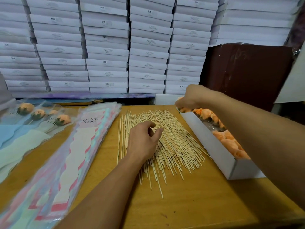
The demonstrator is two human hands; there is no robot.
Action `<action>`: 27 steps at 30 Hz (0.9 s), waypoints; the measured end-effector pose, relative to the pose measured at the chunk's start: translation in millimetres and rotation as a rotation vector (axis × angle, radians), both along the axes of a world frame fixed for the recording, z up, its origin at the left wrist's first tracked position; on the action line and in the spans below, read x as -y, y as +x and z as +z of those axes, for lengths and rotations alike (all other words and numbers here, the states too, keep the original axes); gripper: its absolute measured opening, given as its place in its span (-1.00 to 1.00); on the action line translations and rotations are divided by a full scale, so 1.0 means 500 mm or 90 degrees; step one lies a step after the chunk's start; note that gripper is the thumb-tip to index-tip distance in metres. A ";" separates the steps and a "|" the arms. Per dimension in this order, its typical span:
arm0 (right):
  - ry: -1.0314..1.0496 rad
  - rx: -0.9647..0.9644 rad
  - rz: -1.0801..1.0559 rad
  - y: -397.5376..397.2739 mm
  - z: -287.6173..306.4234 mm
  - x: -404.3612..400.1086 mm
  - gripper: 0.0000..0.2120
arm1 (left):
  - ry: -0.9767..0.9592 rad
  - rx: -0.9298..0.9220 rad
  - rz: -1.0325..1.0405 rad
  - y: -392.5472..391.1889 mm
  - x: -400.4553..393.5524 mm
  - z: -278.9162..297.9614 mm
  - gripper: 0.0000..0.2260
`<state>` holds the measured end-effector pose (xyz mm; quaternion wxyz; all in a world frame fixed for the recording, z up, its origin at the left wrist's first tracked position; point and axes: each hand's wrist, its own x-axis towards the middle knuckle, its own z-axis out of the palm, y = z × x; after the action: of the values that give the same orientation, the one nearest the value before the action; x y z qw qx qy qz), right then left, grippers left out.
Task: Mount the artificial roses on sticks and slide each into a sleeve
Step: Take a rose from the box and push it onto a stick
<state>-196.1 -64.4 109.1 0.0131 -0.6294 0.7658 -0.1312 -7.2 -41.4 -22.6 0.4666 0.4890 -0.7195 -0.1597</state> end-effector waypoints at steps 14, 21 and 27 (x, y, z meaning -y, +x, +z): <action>0.186 0.120 0.121 0.141 -0.067 0.017 -0.72 | -0.001 -0.076 -0.048 0.008 -0.001 0.007 -0.82; 0.294 0.316 0.161 0.122 -0.063 0.012 -0.67 | -0.007 -0.098 0.005 0.016 0.014 0.000 -0.89; 0.016 0.232 0.020 0.100 -0.167 0.047 -0.79 | 0.027 -0.150 0.101 0.026 0.025 -0.004 -0.94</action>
<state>-146.3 -88.1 25.9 0.1613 -0.6067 0.7426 -0.2333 5.7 -53.8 -24.6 0.5486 0.5320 -0.6152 -0.1938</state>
